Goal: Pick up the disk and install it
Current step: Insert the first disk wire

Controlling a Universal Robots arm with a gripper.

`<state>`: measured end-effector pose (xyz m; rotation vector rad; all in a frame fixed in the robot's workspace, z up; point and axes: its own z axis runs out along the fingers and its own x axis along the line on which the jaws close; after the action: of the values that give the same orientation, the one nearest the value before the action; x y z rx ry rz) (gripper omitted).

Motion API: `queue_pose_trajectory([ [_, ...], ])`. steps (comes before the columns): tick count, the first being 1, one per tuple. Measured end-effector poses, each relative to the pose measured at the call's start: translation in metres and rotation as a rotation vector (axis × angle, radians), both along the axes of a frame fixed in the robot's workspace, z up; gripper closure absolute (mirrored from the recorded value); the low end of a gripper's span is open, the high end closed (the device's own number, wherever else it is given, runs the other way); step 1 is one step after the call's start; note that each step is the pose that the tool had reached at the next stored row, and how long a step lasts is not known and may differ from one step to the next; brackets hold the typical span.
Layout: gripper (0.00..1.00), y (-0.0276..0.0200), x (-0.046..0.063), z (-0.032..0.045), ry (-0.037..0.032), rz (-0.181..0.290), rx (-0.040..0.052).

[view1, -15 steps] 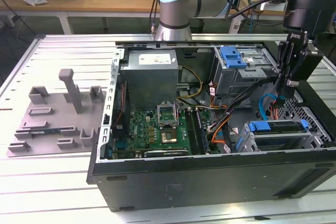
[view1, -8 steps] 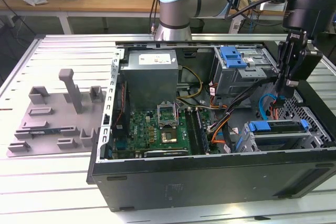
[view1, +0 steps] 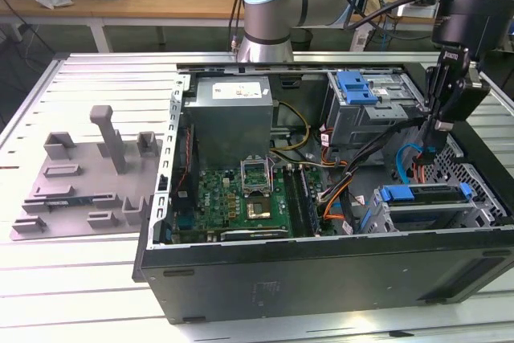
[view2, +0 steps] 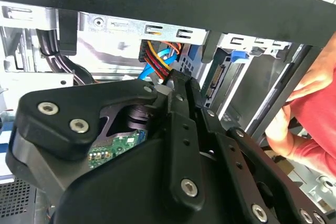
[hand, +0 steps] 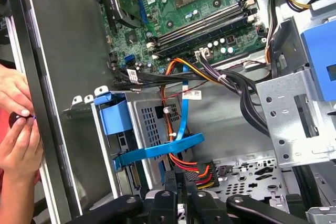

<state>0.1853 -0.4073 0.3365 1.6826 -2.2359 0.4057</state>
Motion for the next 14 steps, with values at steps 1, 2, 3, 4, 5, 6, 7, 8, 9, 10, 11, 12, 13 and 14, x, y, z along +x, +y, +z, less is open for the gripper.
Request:
queue_pose_trajectory([
  [1,0.83,0.0000,0.0000,0.0000,0.0000,0.000,0.0000],
  [2,0.83,0.0000,0.0000,-0.0001,0.0000,-0.001,0.0000],
  [3,0.83,0.0000,0.0000,-0.0001,0.0000,-0.001,0.0000],
  [4,0.83,0.0000,0.0000,-0.0001,0.0001,-0.001,0.0001],
  [5,0.83,0.0000,0.0000,-0.0001,0.0000,-0.002,0.0001],
  [6,0.83,0.0000,0.0000,-0.0001,0.0000,-0.002,0.0000],
  [7,0.83,0.0000,0.0000,-0.0001,0.0000,-0.002,0.0001],
  [8,0.83,0.0000,0.0000,-0.0001,0.0001,-0.002,0.0001],
  [9,0.83,0.0000,0.0000,-0.0001,0.0001,-0.002,0.0001],
  [10,0.83,0.0000,0.0000,-0.0001,0.0001,-0.002,0.0001],
  [11,0.83,0.0000,0.0000,-0.0001,0.0001,-0.002,0.0005],
  [12,0.83,-0.0001,0.0000,-0.0001,0.0001,-0.002,0.0027],
  [13,0.83,-0.0001,0.0001,-0.0001,0.0001,-0.002,0.0042],
  [14,0.83,-0.0004,0.0001,-0.0001,0.0001,-0.002,0.0055],
])
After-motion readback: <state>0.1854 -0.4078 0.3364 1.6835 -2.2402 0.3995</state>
